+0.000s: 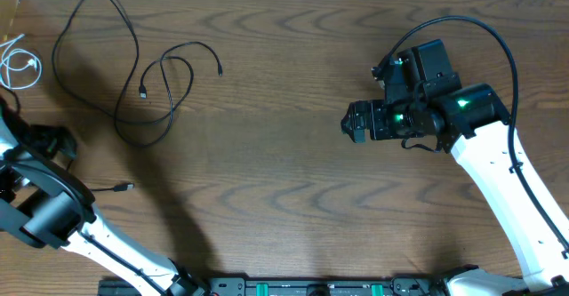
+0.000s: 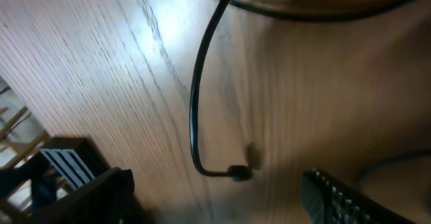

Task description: Untangle cables

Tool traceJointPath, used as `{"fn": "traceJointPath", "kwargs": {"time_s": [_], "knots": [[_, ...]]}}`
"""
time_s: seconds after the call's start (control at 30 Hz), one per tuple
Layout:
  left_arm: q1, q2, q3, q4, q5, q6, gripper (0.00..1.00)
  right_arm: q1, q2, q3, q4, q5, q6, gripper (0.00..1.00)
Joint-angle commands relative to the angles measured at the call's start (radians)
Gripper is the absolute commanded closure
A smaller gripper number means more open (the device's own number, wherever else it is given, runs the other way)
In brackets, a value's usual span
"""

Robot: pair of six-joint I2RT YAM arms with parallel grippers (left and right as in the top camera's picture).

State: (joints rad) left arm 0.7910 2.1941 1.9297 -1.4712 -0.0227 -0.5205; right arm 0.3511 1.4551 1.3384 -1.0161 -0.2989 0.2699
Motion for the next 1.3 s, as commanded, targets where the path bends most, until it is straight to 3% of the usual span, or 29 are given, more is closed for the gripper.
{"fn": "traceJointPath", "kwargs": {"time_s": [0.0,0.17,0.23,0.27,0.37,0.67,0.9,1.1,1.27], "knots": [[0.003,0.010,-0.076,0.021,0.012,-0.007,0.17,0.004,0.004,-0.007,-0.010,0.001,0.006,0.01],[0.003,0.010,-0.187,0.098,0.012,-0.007,0.17,0.004,0.004,-0.007,-0.024,0.001,0.006,0.01],[0.004,0.010,-0.215,0.129,0.012,-0.007,0.28,0.004,0.004,-0.007,-0.025,0.001,0.006,0.01],[0.005,0.010,-0.220,0.137,0.011,-0.006,0.50,0.004,0.004,-0.007,-0.027,0.001,0.006,0.01],[0.005,0.004,-0.210,0.146,0.011,-0.003,0.92,0.004,0.004,-0.007,-0.035,0.001,0.006,0.01],[-0.002,-0.063,-0.096,0.067,-0.044,-0.004,0.93,0.004,0.004,-0.007,-0.035,0.002,0.005,0.01],[-0.090,-0.126,-0.090,-0.042,-0.468,-0.010,0.92,0.004,0.004,-0.007,-0.002,0.002,0.001,0.01],[-0.212,-0.129,-0.090,-0.152,-0.837,-0.175,0.93,0.004,0.004,-0.007,-0.010,0.002,-0.025,0.01],[-0.293,-0.128,-0.091,-0.130,-1.004,-0.210,0.92,0.004,0.004,-0.007,-0.036,0.001,-0.024,0.01]]}}
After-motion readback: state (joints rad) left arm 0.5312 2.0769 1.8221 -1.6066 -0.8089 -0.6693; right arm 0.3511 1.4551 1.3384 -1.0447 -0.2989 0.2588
